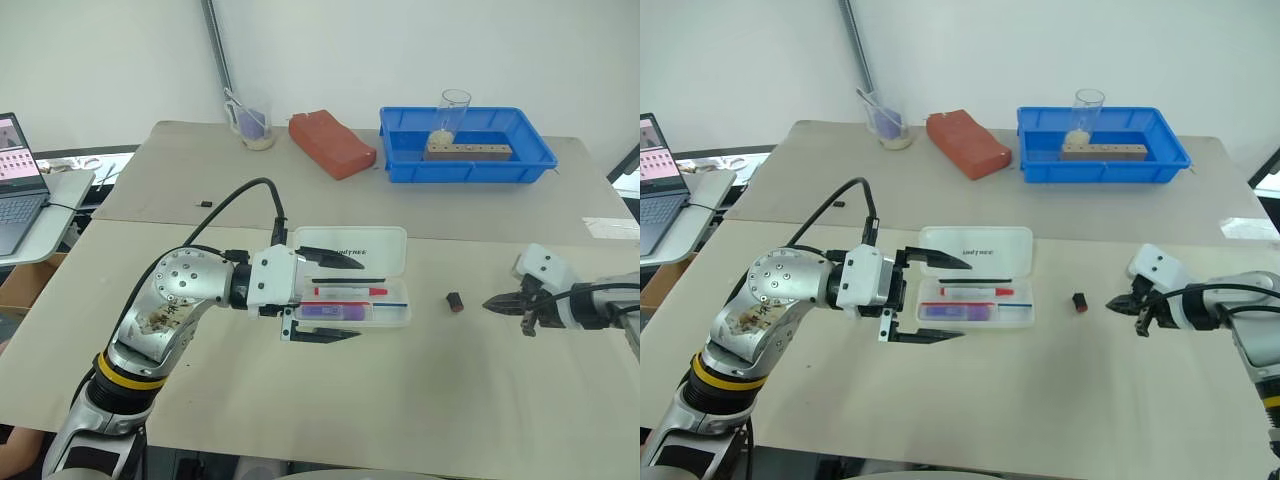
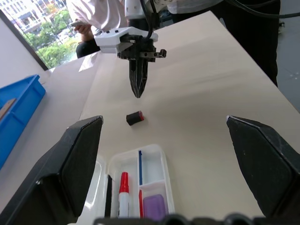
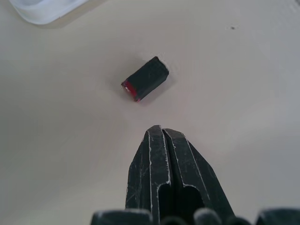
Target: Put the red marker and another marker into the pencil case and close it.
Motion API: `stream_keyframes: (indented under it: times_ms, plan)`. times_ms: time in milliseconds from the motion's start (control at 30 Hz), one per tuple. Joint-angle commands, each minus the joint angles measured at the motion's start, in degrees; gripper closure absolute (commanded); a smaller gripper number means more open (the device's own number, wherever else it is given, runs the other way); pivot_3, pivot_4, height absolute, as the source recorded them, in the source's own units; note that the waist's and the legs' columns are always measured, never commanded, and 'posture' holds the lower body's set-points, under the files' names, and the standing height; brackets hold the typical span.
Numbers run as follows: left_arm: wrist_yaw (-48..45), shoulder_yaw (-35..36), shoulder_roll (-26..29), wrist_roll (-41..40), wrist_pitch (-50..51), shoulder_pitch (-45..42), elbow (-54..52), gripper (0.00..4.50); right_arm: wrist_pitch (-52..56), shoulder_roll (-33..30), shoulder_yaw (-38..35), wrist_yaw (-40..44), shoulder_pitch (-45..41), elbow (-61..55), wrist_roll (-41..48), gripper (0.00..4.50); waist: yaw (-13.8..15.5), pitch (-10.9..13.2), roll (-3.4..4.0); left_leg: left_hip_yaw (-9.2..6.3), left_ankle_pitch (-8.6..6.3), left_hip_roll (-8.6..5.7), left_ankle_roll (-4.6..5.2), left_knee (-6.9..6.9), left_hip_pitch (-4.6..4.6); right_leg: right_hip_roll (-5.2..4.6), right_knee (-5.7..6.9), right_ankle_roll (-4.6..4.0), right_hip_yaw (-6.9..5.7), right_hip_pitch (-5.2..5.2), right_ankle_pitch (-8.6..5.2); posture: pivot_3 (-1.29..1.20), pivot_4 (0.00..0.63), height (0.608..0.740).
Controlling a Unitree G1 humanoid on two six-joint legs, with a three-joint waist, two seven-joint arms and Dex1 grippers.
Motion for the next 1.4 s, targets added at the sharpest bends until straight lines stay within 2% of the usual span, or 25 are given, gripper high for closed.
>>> stream_keyframes:
  times_ms: [33, 133, 300, 367, 567, 733, 833, 1000, 1167, 1267, 1400]
  plan:
    - [0.75, 1.91, 0.65, -1.35, 0.17, 0.02, -1.98, 0.0, 1.68, 0.24, -0.97, 1.39, -3.28, -0.76, 1.26, 3.54, -0.01, 0.02, 0.02, 0.01, 0.0, -0.01, 0.0, 0.01, -0.01, -0.01, 0.0, 0.0, 0.01, -0.01, 0.0, 0.0, 0.15, 0.74]
    - [1.03, 1.93, 0.88, -1.38, 0.1, 0.23, -2.22, 0.0, 6.12, 2.51, -0.96, -0.87, -5.54, -2.13, 2.18, 2.54, -0.08, 0.02, 0.02, 0.02, 0.0, 0.0, 0.0, 0.01, 0.01, -0.01, 0.01, -0.01, 0.01, 0.01, 0.01, 0.0, 0.15, 0.74]
    - [1.93, 2.38, 1.58, -1.55, 0.65, 1.19, -3.38, 0.0, 21.24, 7.81, -4.94, -10.61, -4.63, -10.77, 4.81, 0.78, -0.07, 0.01, 0.03, 0.0, 0.0, 0.01, 0.0, -0.02, -0.05, 0.0, 0.02, -0.02, 0.02, -0.05, 0.01, 0.0, 0.15, 0.74]
    - [2.5, 2.44, 1.69, -1.54, 0.82, 1.56, -3.68, 0.0, 27.09, 10.77, -6.77, -16.88, -3.88, -14.96, 4.45, 0.08, 0.06, 0.01, 0.04, -0.01, 0.0, 0.01, 0.0, -0.01, -0.09, 0.0, 0.04, -0.02, 0.01, -0.08, 0.02, 0.0, 0.15, 0.74]
    - [2.75, 1.56, 1.75, -1.35, 0.97, 1.92, -4.35, 0.0, 35.44, 15.32, -7.0, -27.06, -2.62, -20.78, 3.28, 0.03, 0.08, 0.0, 0.03, 0.0, 0.0, 0.0, -0.01, 0.01, -0.12, -0.02, 0.04, 0.0, 0.01, -0.14, 0.04, 0.0, 0.15, 0.74]
    - [2.27, 1.33, 1.79, -1.03, 0.78, 1.06, -3.64, 0.0, 38.26, 15.93, -6.04, -28.68, -1.04, -21.55, 4.39, 0.03, 0.02, 0.01, 0.03, 0.01, 0.0, 0.0, 0.0, -0.01, -0.16, -0.01, 0.04, 0.0, 0.02, -0.21, 0.03, 0.0, 0.15, 0.74]
    - [1.75, 1.26, 1.92, -1.07, 0.69, 0.72, -3.39, 0.0, 39.49, 15.09, -5.49, -28.26, 0.32, -22.9, 5.18, 0.82, -0.07, 0.01, 0.03, 0.02, 0.0, 0.0, 0.0, -0.01, -0.16, -0.01, 0.04, 0.0, 0.03, -0.21, 0.03, 0.0, 0.15, 0.74]
    - [1.38, 1.14, 1.81, -0.89, 0.51, 0.14, -2.73, 0.0, 39.57, 15.54, -5.34, -28.97, 0.59, -23.75, 5.77, 2.55, -0.12, 0.01, 0.02, 0.02, 0.0, 0.01, 0.0, -0.01, -0.16, 0.0, 0.05, 0.01, 0.04, -0.24, 0.03, 0.0, 0.15, 0.74]
    - [1.66, 0.88, 1.67, -1.03, 0.87, 0.38, -3.34, 0.0, 32.66, 13.83, -3.41, -27.37, 0.51, -22.27, 4.1, 4.27, -0.14, 0.01, 0.02, 0.02, 0.0, 0.0, 0.0, -0.01, -0.17, 0.0, 0.05, 0.02, 0.04, -0.24, 0.03, 0.0, 0.15, 0.74]
    - [1.41, 1.06, 1.91, -1.03, 0.59, 0.72, -3.13, 0.0, 23.94, 10.37, -1.2, -23.18, 0.06, -21.01, 2.2, 4.34, -0.05, 0.01, 0.02, 0.02, 0.0, 0.0, 0.0, -0.01, -0.17, 0.0, 0.04, 0.03, 0.04, -0.24, 0.02, 0.0, 0.15, 0.74]
    - [0.59, 2.31, 3.57, -1.54, 0.86, 2.36, -2.81, 0.0, 8.71, 6.59, 1.32, -12.74, -3.72, -18.99, 1.71, 4.34, -0.39, 0.02, 0.03, 0.04, 0.0, 0.01, 0.0, -0.01, -0.17, 0.0, 0.03, 0.12, 0.04, -0.25, -0.03, 0.0, 0.15, 0.74]
